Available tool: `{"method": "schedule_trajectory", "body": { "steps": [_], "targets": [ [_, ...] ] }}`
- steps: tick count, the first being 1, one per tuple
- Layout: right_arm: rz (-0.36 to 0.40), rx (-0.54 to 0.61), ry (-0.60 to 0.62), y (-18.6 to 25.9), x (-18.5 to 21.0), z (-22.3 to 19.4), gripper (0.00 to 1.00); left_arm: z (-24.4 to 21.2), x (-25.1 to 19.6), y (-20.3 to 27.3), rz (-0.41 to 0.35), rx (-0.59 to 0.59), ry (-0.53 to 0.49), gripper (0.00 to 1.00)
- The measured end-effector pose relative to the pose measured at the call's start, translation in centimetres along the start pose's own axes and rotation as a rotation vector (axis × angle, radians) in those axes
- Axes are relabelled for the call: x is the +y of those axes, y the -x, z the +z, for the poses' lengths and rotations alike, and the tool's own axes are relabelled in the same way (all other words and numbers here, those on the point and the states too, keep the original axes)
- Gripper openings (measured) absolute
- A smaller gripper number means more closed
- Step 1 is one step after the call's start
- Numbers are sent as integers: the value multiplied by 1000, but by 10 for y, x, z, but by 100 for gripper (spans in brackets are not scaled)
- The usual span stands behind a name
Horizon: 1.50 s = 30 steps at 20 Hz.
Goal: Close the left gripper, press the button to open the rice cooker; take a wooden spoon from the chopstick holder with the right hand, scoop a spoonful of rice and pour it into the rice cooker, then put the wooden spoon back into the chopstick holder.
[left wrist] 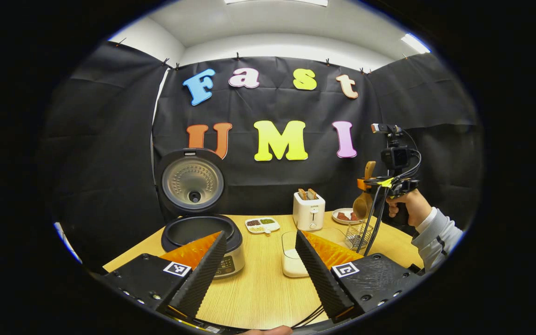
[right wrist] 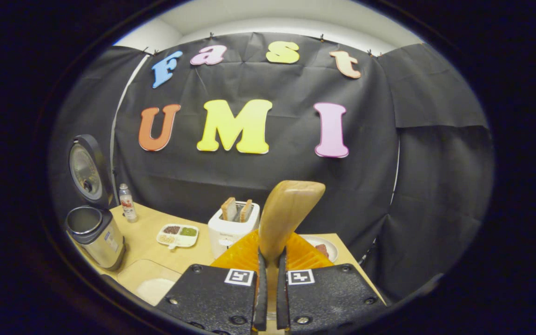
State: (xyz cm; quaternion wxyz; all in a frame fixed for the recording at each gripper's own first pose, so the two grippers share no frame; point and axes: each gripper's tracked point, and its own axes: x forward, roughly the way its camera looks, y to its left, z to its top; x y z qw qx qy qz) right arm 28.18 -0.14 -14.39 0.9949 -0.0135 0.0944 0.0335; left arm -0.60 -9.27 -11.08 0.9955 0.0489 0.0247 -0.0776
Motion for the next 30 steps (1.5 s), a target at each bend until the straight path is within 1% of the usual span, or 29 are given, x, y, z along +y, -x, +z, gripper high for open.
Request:
{"method": "schedule_trajectory", "body": {
  "steps": [1,4,10,11,12,13,14,15,16,17,18,20,21,22,24,26,28,29,30],
  "targets": [
    [-4,10,-6,-10,-6,-11,13,-2,0,-4,0,5,-2,95],
    [-21,28,-33,-20,-20,-25,14,-6,-4,-10,-3,15,-6,95],
    [-14,57,-126,-29,-29,-53,17,-14,-5,-20,-4,36,1,95],
    [-10,66,-135,-30,-29,-58,14,-15,-5,-22,-4,40,4,95],
    [-11,68,-142,-32,-30,-62,18,-15,-5,-23,-4,44,5,95],
    [-12,58,-145,-31,-32,-61,18,-15,-6,-23,-4,44,4,95],
    [-15,52,-146,-32,-34,-61,24,-15,-6,-22,-3,42,2,95],
    [-23,48,-149,-34,-37,-60,33,-14,-6,-24,0,42,0,95],
    [-48,31,-140,-30,-43,-53,51,-14,-5,-23,1,42,0,95],
    [-87,10,-121,-28,-51,-48,52,-16,-5,-23,2,42,3,95],
    [-113,-10,-97,-24,-57,-42,56,-15,-5,-24,2,40,6,95],
    [-129,-50,-74,-10,-57,-24,78,-12,-4,-21,4,34,6,95],
    [-123,-68,-80,-4,-55,-15,86,-10,-3,-21,6,31,7,95],
    [-120,-81,-87,6,-54,-9,96,-9,-2,-21,5,28,5,95],
    [-129,-106,-94,22,-56,1,100,-5,2,-20,13,21,-5,95],
    [-134,-124,-102,39,-53,9,100,-1,4,-19,11,15,-2,95],
    [-120,-132,-130,61,-41,15,100,5,6,-20,-11,9,29,95],
    [-110,-129,-136,72,-34,14,96,9,8,-18,-14,5,39,95],
    [-94,-133,-149,84,-26,14,100,15,16,-18,1,-5,37,95]
  ]
}}
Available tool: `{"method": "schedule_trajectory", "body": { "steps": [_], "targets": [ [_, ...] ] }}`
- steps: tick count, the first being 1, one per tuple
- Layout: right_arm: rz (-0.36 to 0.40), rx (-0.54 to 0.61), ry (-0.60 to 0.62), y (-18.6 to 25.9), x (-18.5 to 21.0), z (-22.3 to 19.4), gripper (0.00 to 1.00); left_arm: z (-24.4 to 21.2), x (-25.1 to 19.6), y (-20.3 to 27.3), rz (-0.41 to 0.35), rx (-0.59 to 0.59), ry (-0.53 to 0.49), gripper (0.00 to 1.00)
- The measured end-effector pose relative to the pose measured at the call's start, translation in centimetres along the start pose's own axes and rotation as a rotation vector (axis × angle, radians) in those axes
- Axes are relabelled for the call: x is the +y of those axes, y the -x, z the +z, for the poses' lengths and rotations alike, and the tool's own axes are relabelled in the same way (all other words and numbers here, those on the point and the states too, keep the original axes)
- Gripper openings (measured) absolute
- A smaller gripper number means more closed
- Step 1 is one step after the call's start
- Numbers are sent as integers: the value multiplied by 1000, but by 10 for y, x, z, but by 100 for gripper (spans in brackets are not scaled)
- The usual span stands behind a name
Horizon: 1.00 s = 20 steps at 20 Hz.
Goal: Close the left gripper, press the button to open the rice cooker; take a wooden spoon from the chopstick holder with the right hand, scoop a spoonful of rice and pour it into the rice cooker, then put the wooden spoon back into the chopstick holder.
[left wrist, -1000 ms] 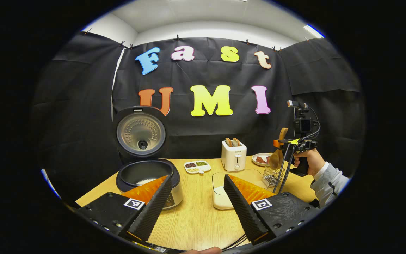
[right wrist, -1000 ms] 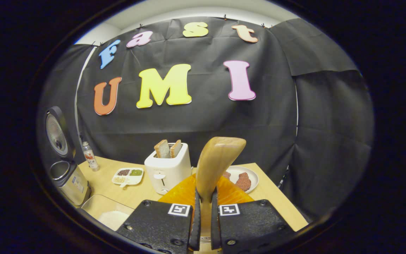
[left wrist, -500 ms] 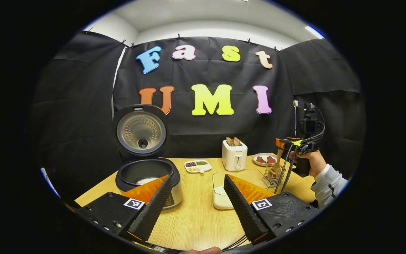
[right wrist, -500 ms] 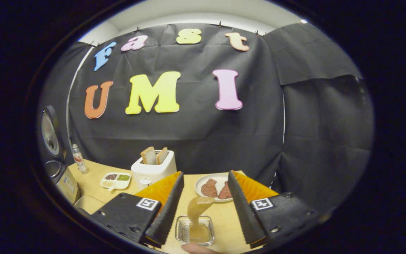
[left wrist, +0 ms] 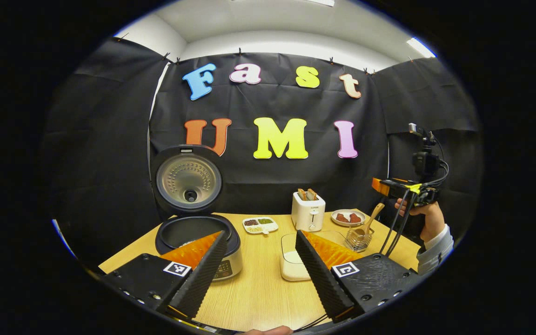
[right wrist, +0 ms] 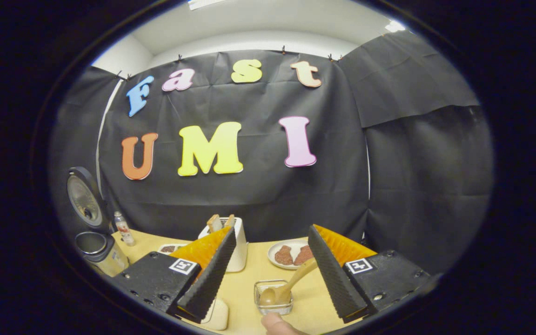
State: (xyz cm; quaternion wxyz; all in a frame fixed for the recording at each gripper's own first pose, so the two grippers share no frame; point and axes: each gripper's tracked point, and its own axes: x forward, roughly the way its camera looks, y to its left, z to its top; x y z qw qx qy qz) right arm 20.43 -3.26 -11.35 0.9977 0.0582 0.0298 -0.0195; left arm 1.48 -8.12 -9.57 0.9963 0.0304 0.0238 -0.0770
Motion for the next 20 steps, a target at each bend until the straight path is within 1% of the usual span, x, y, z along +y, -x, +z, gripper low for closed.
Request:
{"method": "schedule_trajectory", "body": {
  "steps": [3,4,5,7,8,10,11,13,14,15,17,19,20],
  "targets": [
    [3,-9,-6,29,8,0,100,16,25,-2,62,-29,-34,94],
    [7,-15,6,39,11,1,96,22,31,-3,72,-33,-40,94],
    [9,-13,26,49,14,0,100,30,38,-4,81,-41,-43,94],
    [20,-9,46,69,18,-2,100,46,53,-9,100,-59,-34,94],
    [34,-3,47,79,23,-5,96,54,61,-12,111,-68,-25,94],
    [65,4,52,97,30,-10,96,74,84,-17,154,-94,-23,94],
    [74,6,57,105,31,-13,100,84,93,-21,171,-107,-31,94],
    [101,11,51,119,37,-17,100,102,102,-31,176,-120,-43,94],
    [119,19,38,127,42,-21,100,108,107,-37,173,-108,-49,94],
    [141,23,27,133,48,-22,100,114,116,-41,193,-108,-51,94],
    [170,17,35,142,55,-25,100,129,125,-54,187,-103,-32,95],
    [194,6,60,147,61,-27,96,139,138,-70,197,-86,-4,95],
    [213,4,64,149,66,-27,100,146,147,-78,212,-91,-5,95]
  ]
}}
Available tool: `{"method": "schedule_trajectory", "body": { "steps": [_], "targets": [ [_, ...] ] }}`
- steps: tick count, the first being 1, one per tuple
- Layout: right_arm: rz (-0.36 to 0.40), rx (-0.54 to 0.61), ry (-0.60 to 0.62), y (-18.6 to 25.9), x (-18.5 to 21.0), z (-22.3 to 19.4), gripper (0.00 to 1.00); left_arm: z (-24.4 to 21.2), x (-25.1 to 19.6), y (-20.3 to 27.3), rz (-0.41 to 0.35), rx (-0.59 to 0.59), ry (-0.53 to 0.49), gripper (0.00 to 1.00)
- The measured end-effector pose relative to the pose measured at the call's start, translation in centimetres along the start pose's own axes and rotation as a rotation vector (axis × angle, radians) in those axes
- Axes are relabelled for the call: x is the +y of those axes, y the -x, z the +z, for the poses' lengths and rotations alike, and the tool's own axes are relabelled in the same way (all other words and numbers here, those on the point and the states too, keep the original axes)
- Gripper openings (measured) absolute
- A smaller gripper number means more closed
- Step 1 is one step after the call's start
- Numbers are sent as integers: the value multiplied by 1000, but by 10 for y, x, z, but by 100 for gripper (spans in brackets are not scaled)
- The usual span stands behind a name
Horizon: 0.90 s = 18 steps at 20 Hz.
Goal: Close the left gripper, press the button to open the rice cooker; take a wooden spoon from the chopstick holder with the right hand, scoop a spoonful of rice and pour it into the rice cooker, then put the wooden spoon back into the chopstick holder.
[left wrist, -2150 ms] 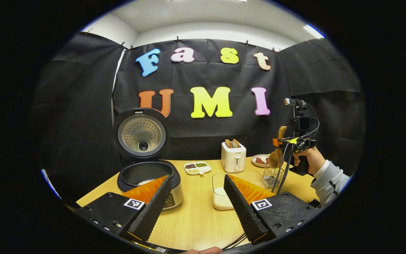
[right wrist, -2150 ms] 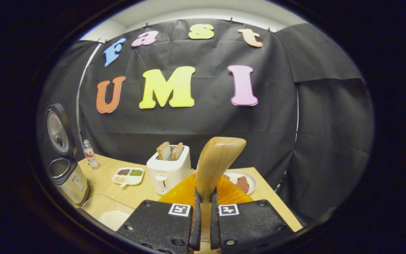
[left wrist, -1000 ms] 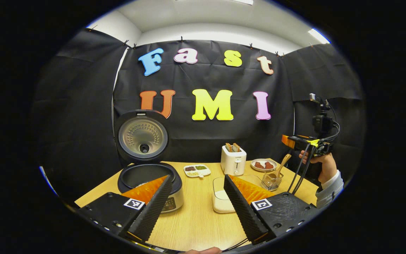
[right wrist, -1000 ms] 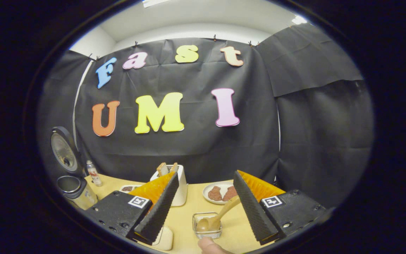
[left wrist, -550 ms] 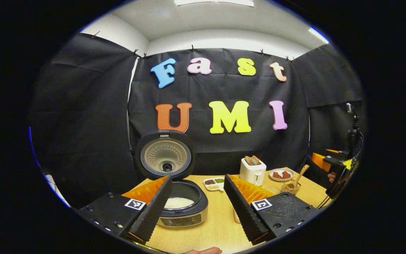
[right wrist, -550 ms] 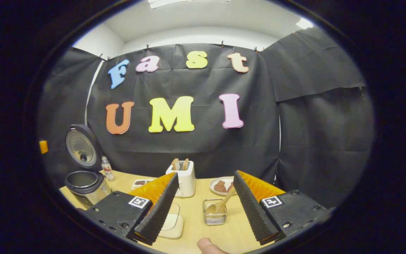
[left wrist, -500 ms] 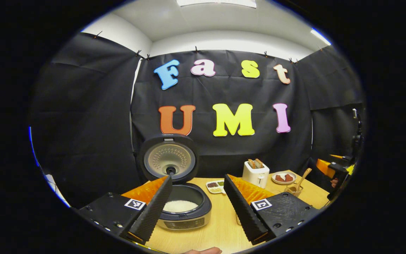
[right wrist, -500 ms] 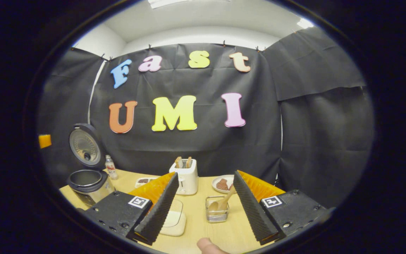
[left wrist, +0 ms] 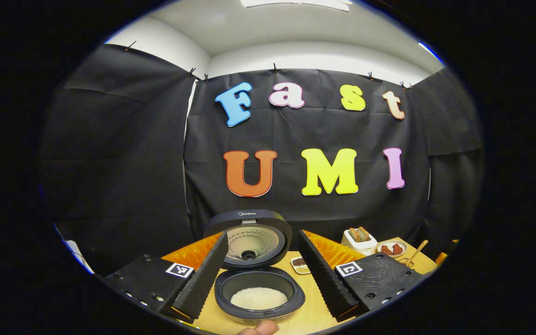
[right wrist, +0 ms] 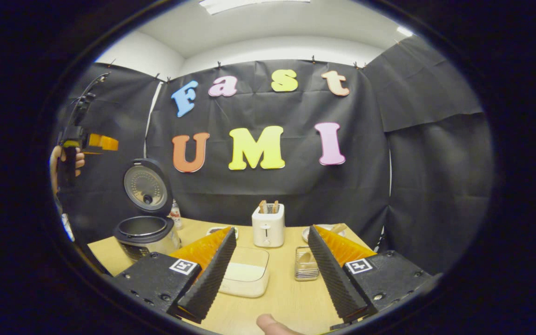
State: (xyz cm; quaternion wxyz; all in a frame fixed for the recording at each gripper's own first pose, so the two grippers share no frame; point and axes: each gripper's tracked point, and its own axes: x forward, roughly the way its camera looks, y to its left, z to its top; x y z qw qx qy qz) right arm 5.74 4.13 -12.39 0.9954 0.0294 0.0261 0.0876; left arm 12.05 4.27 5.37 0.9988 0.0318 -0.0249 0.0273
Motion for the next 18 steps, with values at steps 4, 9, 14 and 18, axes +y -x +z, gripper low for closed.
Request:
{"method": "schedule_trajectory", "body": {
  "steps": [4,9,14,18],
  "targets": [
    [57,41,-24,0,10,-14,100,19,12,-47,21,-29,35,95],
    [52,16,-9,-2,2,-9,96,27,15,-113,14,-51,55,94],
    [60,-7,2,-1,-1,-9,100,9,23,-166,60,-2,50,94],
    [53,5,7,-7,-7,-20,96,-9,29,-194,80,47,40,94]
  ]
}}
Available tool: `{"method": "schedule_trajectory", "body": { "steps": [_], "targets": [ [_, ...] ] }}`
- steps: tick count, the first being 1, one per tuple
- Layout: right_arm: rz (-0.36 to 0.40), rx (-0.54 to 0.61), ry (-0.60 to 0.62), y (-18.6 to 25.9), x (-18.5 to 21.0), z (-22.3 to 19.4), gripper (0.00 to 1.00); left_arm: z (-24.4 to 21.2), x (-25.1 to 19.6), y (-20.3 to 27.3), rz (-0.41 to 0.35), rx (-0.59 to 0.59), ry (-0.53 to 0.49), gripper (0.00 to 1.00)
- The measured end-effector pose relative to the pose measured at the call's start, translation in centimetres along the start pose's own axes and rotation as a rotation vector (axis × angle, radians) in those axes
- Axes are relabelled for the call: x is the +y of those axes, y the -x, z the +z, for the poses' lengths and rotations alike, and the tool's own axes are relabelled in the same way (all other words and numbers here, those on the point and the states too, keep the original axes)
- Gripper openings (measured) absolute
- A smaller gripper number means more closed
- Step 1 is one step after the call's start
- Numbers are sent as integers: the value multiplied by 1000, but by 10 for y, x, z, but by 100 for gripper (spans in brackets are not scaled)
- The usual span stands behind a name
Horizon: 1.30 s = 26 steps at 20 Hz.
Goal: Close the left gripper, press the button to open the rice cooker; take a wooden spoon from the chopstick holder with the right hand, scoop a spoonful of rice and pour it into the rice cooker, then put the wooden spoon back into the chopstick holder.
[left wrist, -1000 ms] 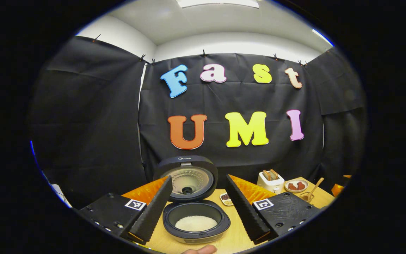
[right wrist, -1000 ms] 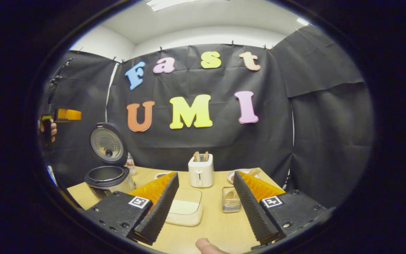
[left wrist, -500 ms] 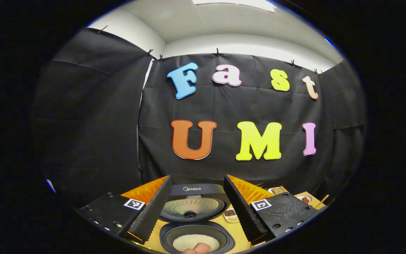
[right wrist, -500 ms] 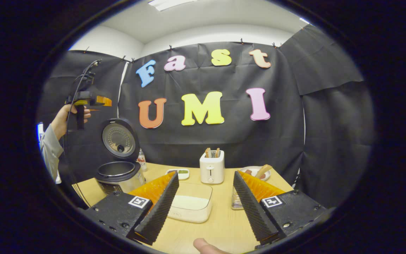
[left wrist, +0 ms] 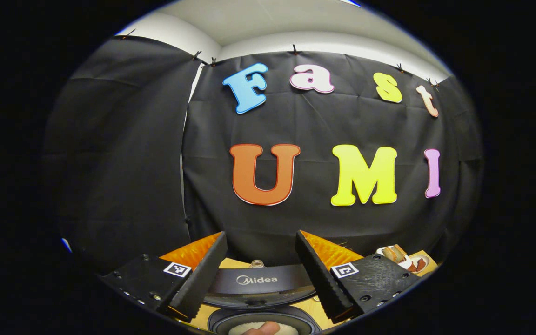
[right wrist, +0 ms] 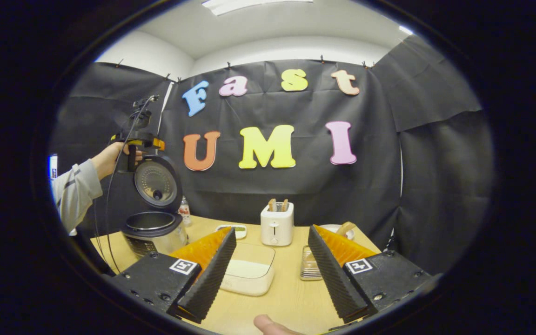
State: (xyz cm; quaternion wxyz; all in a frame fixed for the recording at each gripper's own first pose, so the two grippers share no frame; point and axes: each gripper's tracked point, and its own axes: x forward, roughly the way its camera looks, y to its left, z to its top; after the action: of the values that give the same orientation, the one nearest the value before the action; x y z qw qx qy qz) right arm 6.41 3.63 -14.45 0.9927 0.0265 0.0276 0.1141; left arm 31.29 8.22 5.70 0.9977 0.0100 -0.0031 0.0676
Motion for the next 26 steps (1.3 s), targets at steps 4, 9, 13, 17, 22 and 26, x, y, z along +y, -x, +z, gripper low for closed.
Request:
{"method": "schedule_trajectory", "body": {
  "steps": [4,9,13,17,22,26],
  "targets": [
    [-5,22,-23,-3,-4,-8,100,-14,12,-12,26,57,31,94],
    [-40,15,-16,0,-14,-4,100,-24,16,-5,48,117,31,100],
    [-38,5,-13,11,-11,-3,100,-29,14,12,45,143,23,98],
    [-30,8,-18,25,-7,-4,100,-33,12,30,48,141,20,100],
    [-38,7,-43,42,-10,-6,100,-43,5,52,51,161,15,98],
    [-35,13,-62,53,-9,-10,100,-59,-1,73,50,185,11,98]
  ]
}}
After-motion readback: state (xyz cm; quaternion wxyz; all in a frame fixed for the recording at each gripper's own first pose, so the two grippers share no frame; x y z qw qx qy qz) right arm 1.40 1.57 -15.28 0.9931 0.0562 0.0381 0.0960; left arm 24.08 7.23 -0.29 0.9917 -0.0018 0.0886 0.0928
